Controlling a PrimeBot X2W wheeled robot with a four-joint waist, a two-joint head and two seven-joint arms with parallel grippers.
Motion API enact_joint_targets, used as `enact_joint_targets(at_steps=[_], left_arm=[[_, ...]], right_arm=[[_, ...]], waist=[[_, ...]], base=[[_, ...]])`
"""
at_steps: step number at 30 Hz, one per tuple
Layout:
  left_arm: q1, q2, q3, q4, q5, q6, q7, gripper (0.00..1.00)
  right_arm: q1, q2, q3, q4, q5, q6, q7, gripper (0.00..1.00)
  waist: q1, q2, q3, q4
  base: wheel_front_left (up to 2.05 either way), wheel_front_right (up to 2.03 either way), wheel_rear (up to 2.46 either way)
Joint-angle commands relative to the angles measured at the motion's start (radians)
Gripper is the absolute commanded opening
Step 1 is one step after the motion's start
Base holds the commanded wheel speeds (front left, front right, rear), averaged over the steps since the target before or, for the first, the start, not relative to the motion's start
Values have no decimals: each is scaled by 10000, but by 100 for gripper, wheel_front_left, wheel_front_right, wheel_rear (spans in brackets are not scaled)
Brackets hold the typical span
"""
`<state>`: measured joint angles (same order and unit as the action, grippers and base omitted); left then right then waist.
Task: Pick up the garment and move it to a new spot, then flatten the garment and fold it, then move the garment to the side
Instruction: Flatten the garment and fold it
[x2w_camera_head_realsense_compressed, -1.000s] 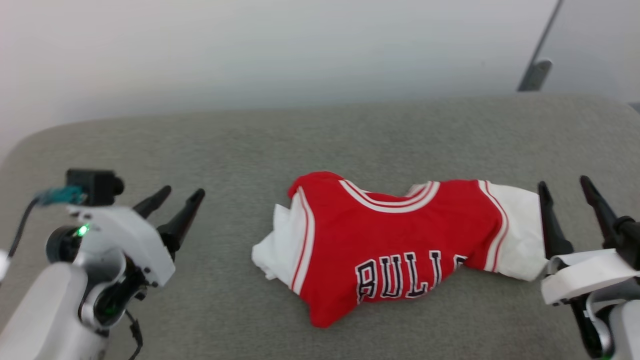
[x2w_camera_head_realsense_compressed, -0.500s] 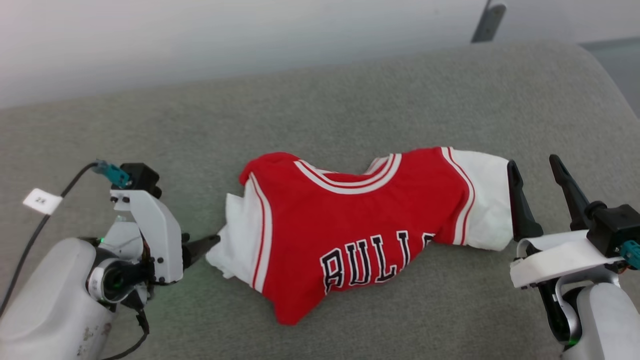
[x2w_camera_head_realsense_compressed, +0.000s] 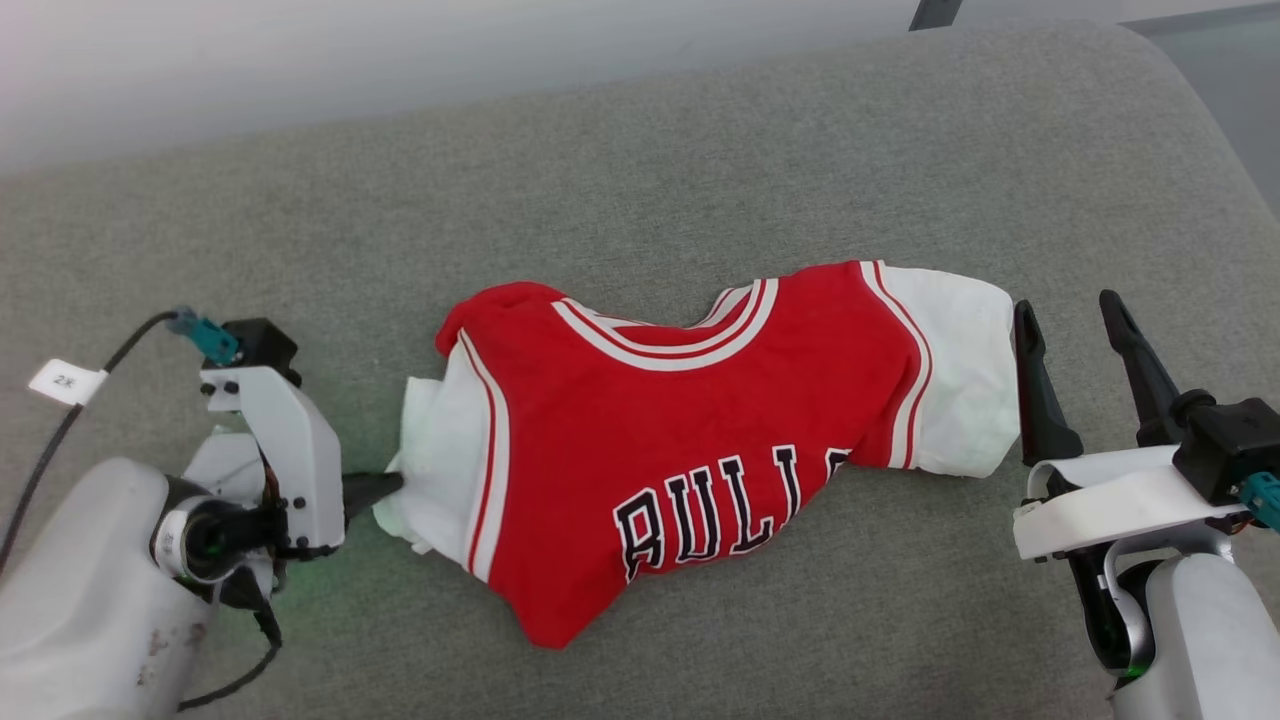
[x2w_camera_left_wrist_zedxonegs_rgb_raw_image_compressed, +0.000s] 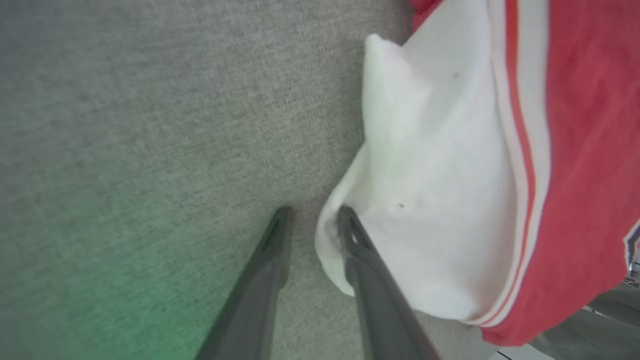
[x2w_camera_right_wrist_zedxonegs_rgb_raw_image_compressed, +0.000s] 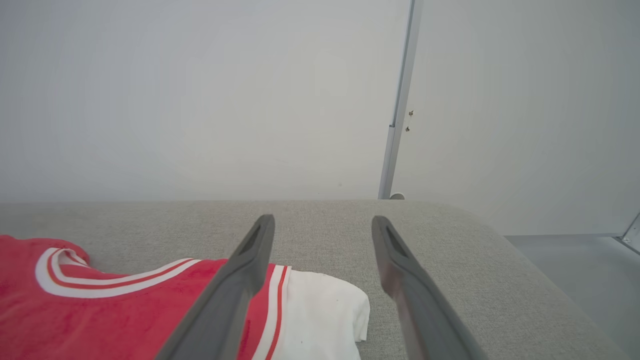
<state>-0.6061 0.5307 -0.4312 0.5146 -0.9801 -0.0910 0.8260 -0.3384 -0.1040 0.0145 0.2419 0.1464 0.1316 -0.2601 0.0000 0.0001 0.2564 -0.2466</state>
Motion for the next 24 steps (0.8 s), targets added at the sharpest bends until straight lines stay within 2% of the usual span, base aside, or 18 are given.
enact_joint_targets(at_steps=[1, 10, 18, 24], left_arm=[[641, -518, -401, 308, -156, 18, 411, 0], [358, -162, -221, -137, 20, 193, 180, 0], [500, 322, 352, -723, -35, 638, -360, 0], [1053, 733, 753, -1206, -138, 1190, -549, 0]], right_arm=[[-132, 47, -59, -65, -113, -18, -51, 100], [20, -16, -369, -299, -243, -18, -62, 100], [422, -185, -603, -451, -319, -18, -64, 100], [720, -267, -719, -399, -287, -18, -65, 100]], waist=[[0, -1, -25, 46], [0, -1, -311, 347], [0, -1, -932, 820], [0, -1, -1377, 1178]], base=[[0, 0, 0], [0, 0, 0], [0, 0, 0], [0, 0, 0]])
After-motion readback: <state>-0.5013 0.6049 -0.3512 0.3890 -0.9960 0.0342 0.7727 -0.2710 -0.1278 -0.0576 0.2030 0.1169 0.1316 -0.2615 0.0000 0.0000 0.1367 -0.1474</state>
